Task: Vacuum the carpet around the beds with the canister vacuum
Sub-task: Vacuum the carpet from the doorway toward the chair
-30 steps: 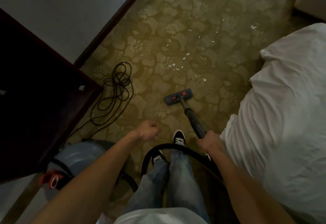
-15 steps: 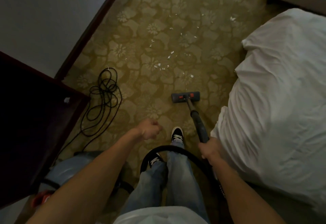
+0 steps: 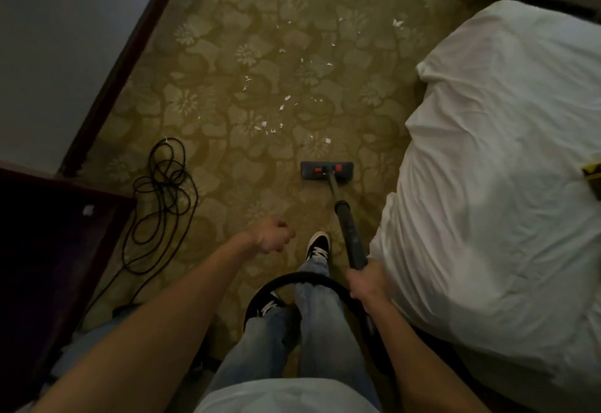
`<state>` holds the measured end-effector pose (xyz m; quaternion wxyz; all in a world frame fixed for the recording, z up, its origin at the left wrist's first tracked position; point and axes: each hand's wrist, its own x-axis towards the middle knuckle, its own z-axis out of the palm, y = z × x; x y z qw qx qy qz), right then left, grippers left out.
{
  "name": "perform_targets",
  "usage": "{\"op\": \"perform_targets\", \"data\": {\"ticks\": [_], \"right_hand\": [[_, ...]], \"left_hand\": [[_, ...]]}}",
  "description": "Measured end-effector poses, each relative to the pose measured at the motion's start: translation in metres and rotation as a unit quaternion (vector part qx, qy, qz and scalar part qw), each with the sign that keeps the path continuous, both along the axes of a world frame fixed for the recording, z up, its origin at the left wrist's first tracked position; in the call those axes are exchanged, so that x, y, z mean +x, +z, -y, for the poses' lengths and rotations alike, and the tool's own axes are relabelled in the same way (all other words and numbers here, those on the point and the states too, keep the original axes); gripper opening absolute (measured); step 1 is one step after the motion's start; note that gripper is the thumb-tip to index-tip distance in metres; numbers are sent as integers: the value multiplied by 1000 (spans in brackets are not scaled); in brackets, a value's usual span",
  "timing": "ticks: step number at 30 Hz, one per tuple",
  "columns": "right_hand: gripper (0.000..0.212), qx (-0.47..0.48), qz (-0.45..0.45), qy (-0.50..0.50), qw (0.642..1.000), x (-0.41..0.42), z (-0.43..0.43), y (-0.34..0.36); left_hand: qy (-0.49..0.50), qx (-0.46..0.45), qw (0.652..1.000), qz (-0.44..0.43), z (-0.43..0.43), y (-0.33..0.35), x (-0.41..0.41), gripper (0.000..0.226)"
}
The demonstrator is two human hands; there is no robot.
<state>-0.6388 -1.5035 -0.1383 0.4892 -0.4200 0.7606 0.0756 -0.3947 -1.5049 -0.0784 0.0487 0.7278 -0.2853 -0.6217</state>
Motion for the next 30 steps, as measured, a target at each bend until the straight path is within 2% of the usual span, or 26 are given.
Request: {"op": "perform_targets", "data": {"ticks": [3,6,12,16,21,27,30], "right_hand": [[36,-13,-1,24,1000,1,23,1],[26,-16,-1,58,998,7,55,1],[42,-23,-13,93,995,20,103,-13],[41,-16,-16,102,994,20,107,-18],[39,-16,-18,121,992,24,128,-22],[40,-24,-12,140,990,45,186,-27],[41,-31,-15,145,989,51,210,-30]], "left_hand": [[-2,1,1000,5,26,1,-4,30],[-2,3,1000,0,47,2,-7,31],[14,8,1000,-4,72,-2,-4,30],[50,14,999,-1,83,-7,0,17],[67,25,997,-2,97,-12,5,26],[101,28,995,-8,112,-13,10,15],[105,31,994,-13,115,-13,18,18]]}}
